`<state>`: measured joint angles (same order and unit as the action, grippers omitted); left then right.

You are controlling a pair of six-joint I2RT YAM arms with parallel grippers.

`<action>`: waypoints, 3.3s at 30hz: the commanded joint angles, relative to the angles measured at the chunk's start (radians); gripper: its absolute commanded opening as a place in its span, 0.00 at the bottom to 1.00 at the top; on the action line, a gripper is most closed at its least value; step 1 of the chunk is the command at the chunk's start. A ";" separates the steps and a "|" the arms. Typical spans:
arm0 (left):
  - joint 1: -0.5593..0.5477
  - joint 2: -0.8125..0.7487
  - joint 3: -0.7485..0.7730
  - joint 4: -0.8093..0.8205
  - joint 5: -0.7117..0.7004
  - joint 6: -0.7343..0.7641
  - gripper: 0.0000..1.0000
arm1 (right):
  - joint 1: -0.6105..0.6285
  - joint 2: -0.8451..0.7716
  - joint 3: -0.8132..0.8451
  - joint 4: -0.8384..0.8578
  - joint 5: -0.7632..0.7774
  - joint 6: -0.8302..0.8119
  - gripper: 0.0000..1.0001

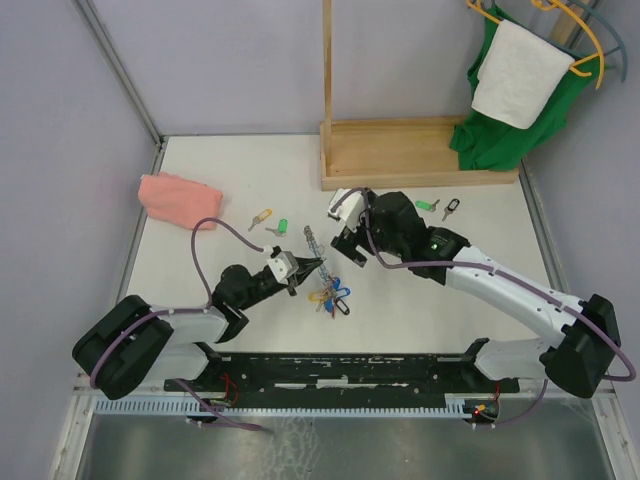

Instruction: Put the keys on the keyring

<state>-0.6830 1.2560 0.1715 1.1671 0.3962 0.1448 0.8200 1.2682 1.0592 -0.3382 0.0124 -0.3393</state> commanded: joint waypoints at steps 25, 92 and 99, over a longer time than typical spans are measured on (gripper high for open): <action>-0.001 -0.091 0.070 -0.133 -0.215 -0.091 0.03 | -0.583 0.508 0.224 -0.031 0.397 0.801 0.73; 0.037 -0.164 0.038 -0.169 0.008 -0.028 0.03 | -0.226 0.155 -0.097 -0.097 0.108 0.641 0.01; 0.039 -0.188 0.016 -0.153 0.014 -0.032 0.03 | -0.121 0.270 -0.098 -0.067 0.167 0.608 0.01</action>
<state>-0.6491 1.1027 0.1921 0.9154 0.3832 0.0689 0.6567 1.4677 0.9398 -0.4564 0.1410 0.3031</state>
